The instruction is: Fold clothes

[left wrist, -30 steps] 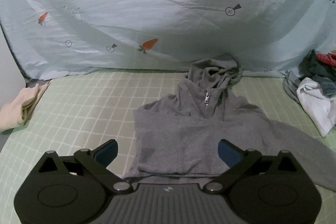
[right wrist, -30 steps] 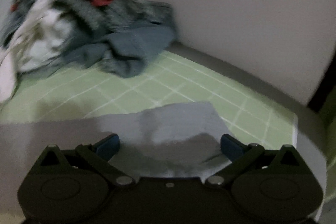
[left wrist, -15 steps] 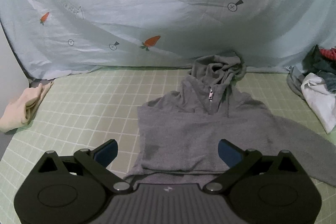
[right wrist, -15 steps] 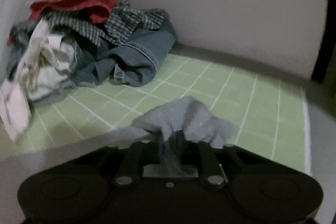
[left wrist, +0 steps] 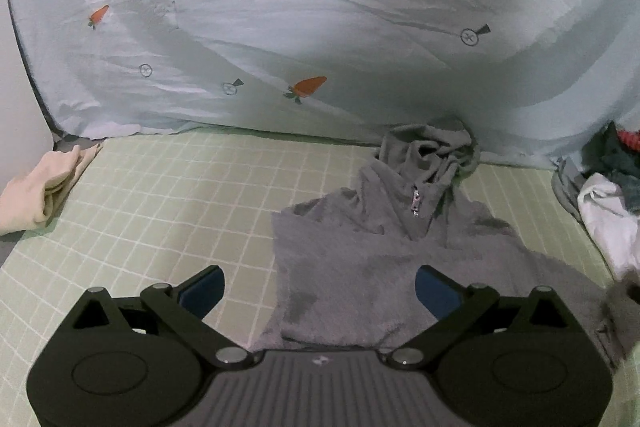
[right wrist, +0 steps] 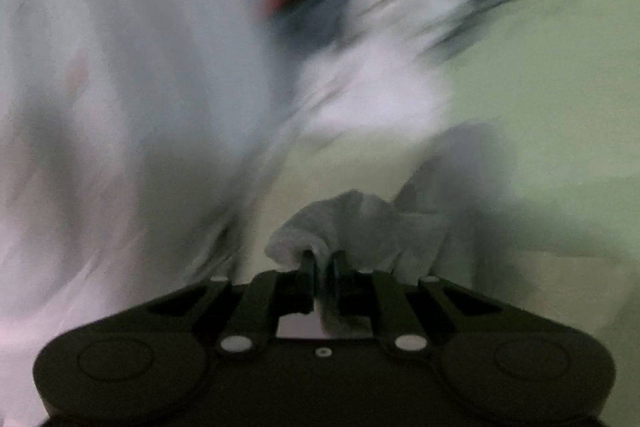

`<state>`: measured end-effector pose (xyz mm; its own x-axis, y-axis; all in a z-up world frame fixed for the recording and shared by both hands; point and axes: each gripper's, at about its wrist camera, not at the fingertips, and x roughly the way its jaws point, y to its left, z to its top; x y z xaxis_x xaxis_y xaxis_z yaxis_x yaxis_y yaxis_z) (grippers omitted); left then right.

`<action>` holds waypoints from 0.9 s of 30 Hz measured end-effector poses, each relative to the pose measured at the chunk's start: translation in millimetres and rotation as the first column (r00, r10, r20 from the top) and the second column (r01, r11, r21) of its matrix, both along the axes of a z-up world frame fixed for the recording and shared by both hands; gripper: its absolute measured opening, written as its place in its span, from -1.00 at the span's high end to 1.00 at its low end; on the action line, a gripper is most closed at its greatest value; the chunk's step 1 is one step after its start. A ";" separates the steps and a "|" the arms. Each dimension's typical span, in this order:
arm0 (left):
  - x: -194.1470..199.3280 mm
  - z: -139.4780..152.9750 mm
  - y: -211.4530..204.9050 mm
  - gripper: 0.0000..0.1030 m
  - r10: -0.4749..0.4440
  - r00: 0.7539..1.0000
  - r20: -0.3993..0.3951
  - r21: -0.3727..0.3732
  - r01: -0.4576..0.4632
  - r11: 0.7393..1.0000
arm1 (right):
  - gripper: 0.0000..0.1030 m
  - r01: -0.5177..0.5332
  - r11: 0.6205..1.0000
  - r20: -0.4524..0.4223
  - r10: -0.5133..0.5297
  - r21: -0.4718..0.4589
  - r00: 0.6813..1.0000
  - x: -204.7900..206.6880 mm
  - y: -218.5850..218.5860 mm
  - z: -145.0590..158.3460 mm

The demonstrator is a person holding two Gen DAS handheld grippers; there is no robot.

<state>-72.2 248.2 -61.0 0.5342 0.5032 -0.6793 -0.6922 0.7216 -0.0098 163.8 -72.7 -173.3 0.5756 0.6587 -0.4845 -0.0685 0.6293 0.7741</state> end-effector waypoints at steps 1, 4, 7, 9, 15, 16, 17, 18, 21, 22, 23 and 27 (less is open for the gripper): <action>-0.1 -0.3 2.5 -0.96 0.004 1.000 0.002 -0.002 -0.004 1.000 | 0.82 -0.087 0.996 0.020 0.086 0.015 0.996 -4.8 24.4 4.7; 0.8 -1.7 10.3 -0.96 0.020 1.000 0.004 -0.011 -0.020 1.000 | 0.70 -0.329 0.944 0.076 0.327 0.012 0.942 -20.7 90.8 14.7; 2.1 -4.2 15.7 -0.96 0.027 1.000 -0.001 -0.026 -0.027 0.999 | -0.05 -0.421 0.901 0.102 0.431 -0.107 0.897 -36.5 124.5 18.1; 3.4 -6.5 16.3 -0.96 0.016 1.000 -0.009 -0.025 -0.016 1.000 | -0.77 -0.411 0.893 0.113 0.435 -0.183 0.894 -40.2 122.6 19.9; 22.6 -23.6 16.3 -0.96 -0.036 0.998 -0.052 -0.077 0.031 0.997 | -1.00 -0.202 0.877 0.135 0.286 -0.436 0.949 -37.0 66.4 9.0; 27.7 -26.8 14.7 -0.96 -0.052 0.997 -0.057 -0.090 0.047 0.995 | -1.00 -0.161 0.859 0.139 0.258 -0.487 0.956 -36.2 56.3 5.9; 32.9 -30.0 13.0 -0.96 -0.068 0.996 -0.062 -0.102 0.062 0.993 | -1.00 -0.120 0.836 0.144 0.230 -0.535 0.963 -35.3 46.1 2.7; 38.7 -33.3 10.1 -0.96 -0.091 0.993 -0.070 -0.112 0.082 0.990 | -1.00 -0.078 0.810 0.151 0.202 -0.582 0.968 -34.5 35.9 -0.4; 57.2 -43.5 -1.7 -0.96 -0.168 0.981 -0.095 -0.132 0.155 0.979 | -1.00 -0.023 0.778 0.134 0.137 -0.628 0.981 -30.6 13.9 -11.8; 63.4 -47.4 -5.2 -0.96 -0.193 0.976 -0.102 -0.143 0.177 0.974 | -1.00 -0.013 0.773 0.124 0.118 -0.634 0.985 -29.2 7.6 -15.8; 70.1 -51.6 -7.7 -0.96 -0.215 0.971 -0.108 -0.159 0.197 0.967 | -1.00 -0.003 0.769 0.114 0.098 -0.640 0.989 -27.7 1.2 -19.8; 93.1 -68.3 -15.4 -0.96 -0.288 0.950 -0.120 -0.225 0.257 0.940 | -1.00 0.026 0.738 0.096 0.052 -0.674 0.994 -24.2 -14.8 -32.6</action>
